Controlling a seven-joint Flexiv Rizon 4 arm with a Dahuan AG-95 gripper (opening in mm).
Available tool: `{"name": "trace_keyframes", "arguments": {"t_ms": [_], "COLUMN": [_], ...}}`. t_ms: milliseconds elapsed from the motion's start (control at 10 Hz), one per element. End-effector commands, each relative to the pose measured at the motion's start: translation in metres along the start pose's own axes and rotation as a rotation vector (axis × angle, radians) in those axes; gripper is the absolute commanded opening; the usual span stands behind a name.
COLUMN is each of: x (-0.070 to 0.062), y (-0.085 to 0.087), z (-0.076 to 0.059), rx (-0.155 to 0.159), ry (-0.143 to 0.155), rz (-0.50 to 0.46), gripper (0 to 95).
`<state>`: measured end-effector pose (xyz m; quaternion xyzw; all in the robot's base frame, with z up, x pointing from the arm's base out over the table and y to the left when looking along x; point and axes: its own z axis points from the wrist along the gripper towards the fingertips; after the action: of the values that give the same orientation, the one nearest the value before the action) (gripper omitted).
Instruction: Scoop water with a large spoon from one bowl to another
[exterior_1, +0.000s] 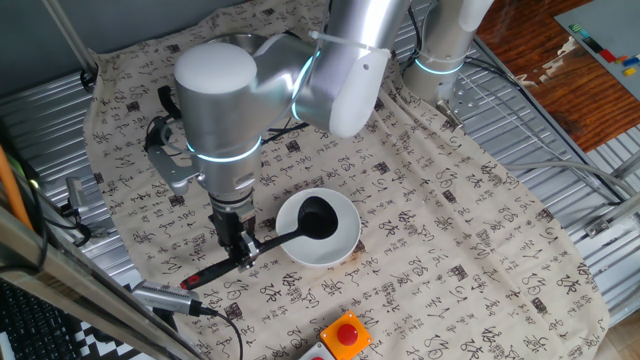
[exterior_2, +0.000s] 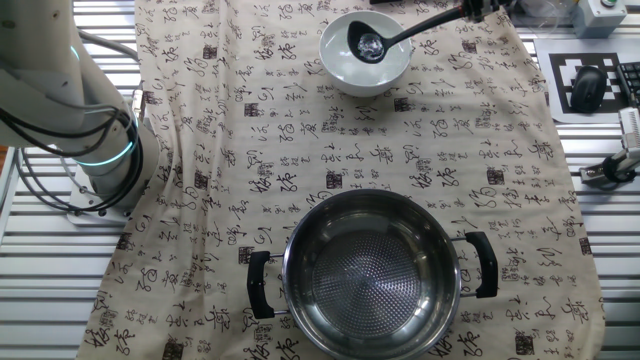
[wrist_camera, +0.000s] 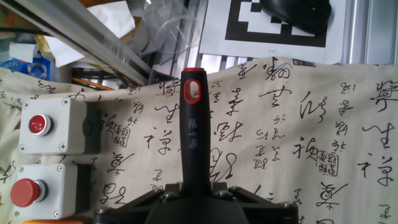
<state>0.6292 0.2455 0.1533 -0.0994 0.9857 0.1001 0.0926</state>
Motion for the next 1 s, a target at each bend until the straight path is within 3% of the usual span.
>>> {"name": "trace_keyframes", "arguments": {"t_ms": [100, 400, 1000], "x": [0.000, 0.004, 0.006], "y": [-0.004, -0.017, -0.016], "z": [0.000, -0.003, -0.005], "rx": [-0.002, -0.006, -0.009], "ry": [0.002, 0.003, 0.002], "rz": [-0.009, -0.031, -0.016], "gripper": [0.0, 0.0, 0.0]}}
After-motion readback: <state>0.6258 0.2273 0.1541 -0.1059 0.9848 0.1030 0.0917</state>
